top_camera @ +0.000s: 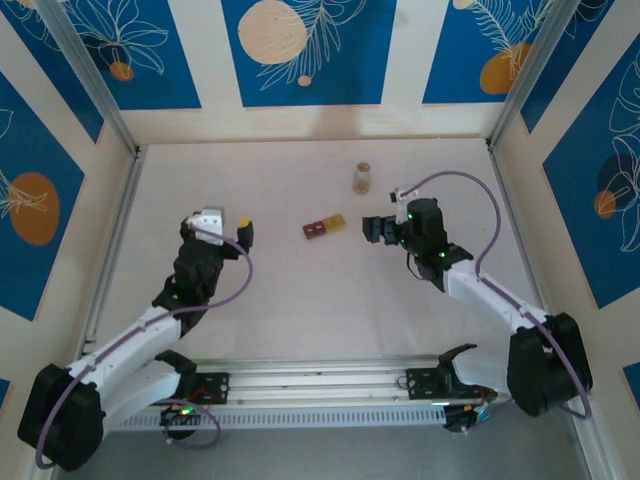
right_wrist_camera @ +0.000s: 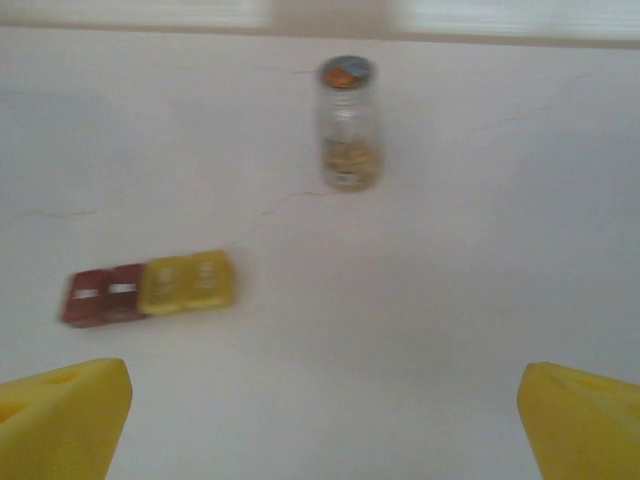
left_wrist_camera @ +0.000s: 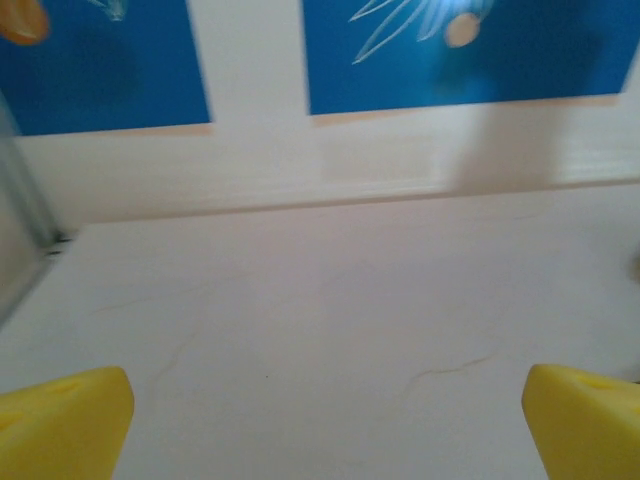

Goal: Sort the pills into containers

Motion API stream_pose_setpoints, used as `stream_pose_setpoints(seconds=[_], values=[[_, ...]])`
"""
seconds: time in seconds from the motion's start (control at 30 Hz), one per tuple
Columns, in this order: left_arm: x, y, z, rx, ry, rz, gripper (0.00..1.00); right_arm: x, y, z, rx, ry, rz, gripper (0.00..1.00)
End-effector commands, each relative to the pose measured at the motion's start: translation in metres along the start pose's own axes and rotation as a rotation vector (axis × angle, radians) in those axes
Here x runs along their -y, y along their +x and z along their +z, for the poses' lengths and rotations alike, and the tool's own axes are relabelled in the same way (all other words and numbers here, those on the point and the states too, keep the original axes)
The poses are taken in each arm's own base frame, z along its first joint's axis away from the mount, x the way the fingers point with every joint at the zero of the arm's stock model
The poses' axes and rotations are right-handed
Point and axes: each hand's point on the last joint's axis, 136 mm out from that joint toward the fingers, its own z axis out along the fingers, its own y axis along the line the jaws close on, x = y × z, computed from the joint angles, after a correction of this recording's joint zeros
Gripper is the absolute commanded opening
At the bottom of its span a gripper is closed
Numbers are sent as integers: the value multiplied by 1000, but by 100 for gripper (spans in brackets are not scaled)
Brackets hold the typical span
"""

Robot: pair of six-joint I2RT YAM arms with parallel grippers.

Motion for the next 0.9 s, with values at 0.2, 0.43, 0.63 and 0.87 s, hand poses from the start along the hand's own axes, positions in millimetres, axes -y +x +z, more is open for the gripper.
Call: stream_pose_setpoints(seconds=[0.2, 0.43, 0.63, 0.87], values=[[-59, 33, -8, 9, -338, 173, 100, 102, 41, 0, 80, 330, 152, 99], [-60, 63, 13, 4, -347, 199, 100, 141, 54, 5, 65, 410, 309, 99], [-46, 68, 34, 26, -282, 238, 99, 165, 53, 8, 91, 416, 426, 99], [-55, 83, 49, -26, -232, 175, 99, 164, 49, 12, 159, 395, 358, 99]])
